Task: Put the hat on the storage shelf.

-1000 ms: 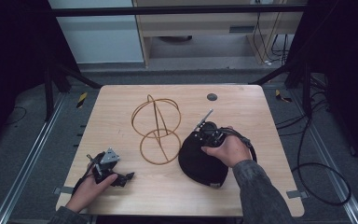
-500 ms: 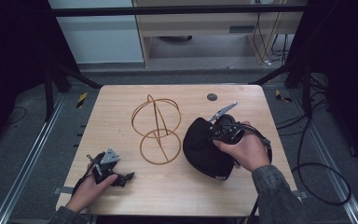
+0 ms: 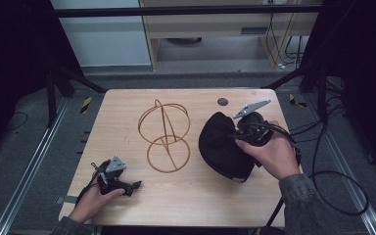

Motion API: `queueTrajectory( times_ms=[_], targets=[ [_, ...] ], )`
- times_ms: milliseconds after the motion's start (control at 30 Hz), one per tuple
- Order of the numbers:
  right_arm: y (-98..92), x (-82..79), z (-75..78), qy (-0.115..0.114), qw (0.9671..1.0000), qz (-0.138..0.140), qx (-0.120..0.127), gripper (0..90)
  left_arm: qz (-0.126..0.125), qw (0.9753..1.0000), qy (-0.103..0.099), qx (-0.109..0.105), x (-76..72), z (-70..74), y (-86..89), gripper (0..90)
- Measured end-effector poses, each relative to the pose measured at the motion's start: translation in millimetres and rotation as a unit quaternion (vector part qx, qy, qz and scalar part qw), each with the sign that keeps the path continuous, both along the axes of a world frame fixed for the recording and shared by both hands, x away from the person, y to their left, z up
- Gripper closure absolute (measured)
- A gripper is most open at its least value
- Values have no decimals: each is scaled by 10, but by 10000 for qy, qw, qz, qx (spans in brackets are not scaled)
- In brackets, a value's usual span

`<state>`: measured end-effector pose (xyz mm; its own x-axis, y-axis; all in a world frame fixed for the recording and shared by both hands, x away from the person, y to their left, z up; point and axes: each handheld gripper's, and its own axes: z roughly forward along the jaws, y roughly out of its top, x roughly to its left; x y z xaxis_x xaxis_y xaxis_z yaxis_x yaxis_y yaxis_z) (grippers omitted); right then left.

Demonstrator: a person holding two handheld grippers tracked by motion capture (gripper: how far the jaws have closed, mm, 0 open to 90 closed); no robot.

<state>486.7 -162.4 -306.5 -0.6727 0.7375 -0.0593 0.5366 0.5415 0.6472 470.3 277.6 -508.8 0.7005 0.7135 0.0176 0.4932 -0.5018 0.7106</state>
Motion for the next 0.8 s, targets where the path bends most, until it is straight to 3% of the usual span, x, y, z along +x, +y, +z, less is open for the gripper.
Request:
queueTrajectory(
  times_ms=[233,500,800],
  targets=[
    [-15,-7,136,-113,9999,-16,56,772,-14,10000,-8,8,3,1,0,0],
    [28,31,121,-147,9997,-43,181,773,17,10000,-13,10,18,1,-39,0],
    [100,29,335,-316,9993,61,192,773,4,10000,-5,10,19,2,-36,0]
  ],
)
